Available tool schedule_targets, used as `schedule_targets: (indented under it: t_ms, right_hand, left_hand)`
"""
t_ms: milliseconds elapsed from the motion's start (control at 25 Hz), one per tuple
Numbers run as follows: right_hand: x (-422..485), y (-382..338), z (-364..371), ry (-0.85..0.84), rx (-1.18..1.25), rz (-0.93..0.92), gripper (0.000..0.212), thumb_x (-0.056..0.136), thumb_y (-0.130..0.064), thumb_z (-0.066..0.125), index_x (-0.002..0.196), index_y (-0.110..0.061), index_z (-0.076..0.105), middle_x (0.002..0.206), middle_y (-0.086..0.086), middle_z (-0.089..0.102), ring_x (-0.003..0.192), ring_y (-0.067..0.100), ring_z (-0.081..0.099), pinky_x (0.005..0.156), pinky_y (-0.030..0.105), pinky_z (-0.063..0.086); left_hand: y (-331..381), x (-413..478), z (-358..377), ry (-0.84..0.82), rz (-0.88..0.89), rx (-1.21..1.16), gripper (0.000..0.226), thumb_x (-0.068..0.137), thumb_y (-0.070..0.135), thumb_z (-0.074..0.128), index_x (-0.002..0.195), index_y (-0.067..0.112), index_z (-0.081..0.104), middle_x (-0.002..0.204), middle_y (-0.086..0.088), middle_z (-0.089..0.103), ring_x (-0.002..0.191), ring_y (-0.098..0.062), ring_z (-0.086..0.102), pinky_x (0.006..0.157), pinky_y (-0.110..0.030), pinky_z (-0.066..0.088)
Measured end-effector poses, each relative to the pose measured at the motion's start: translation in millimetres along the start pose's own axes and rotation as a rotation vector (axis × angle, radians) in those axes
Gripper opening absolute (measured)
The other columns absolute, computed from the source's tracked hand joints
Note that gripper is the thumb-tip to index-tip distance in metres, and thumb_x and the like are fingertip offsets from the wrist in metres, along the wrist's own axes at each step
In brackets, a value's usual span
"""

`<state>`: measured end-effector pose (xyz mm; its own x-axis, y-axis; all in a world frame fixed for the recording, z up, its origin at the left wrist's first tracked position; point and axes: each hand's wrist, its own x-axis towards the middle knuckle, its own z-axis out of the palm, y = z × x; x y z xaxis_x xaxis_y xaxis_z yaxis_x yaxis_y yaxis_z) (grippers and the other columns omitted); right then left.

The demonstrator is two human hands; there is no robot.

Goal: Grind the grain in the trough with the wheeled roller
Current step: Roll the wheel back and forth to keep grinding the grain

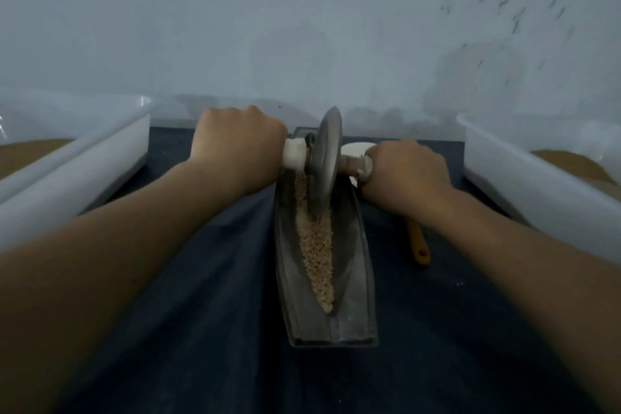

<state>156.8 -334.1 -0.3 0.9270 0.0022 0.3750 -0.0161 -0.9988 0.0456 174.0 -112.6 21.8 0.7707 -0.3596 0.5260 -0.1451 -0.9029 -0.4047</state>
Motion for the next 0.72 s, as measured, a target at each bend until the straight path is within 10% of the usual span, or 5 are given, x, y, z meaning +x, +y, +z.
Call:
schedule_targets:
  t_ms: [240,360,720]
  right_hand:
    - [-74.4,2.5,-40.4,0.067,-0.065,-0.172,0.028,0.077,-0.045,0.054,0.061,-0.029,0.038,0.058,-0.011,0.038,0.05,0.008,0.032,0.045,0.024,0.021]
    - [-103.3,12.0,-53.4,0.232,-0.011,-0.3,0.022,0.068,-0.052,0.043,0.057,-0.034,0.04,0.051,-0.017,0.016,0.041,0.003,0.017,0.044,0.015,0.013]
    - [16.7,-13.0,-15.2,0.113,-0.175,-0.137,0.008,0.079,-0.035,0.065,0.082,-0.027,0.065,0.069,-0.002,0.05,0.058,0.021,0.047,0.052,0.026,0.033]
  left_hand:
    - [-13.7,-73.8,-30.8,0.083,0.122,-0.024,0.035,0.067,0.043,0.07,0.067,0.03,0.037,0.055,0.009,0.018,0.04,-0.018,0.027,0.046,-0.022,0.015]
    - [-31.3,-86.5,-36.3,0.149,0.203,-0.107,0.034,0.053,0.051,0.069,0.062,0.03,0.044,0.054,0.009,0.021,0.033,-0.023,0.038,0.042,-0.021,0.03]
    - [-3.5,-13.7,32.2,-0.027,-0.124,-0.195,0.016,0.088,0.04,0.055,0.076,0.03,0.053,0.069,0.004,0.052,0.057,-0.019,0.046,0.052,-0.029,0.031]
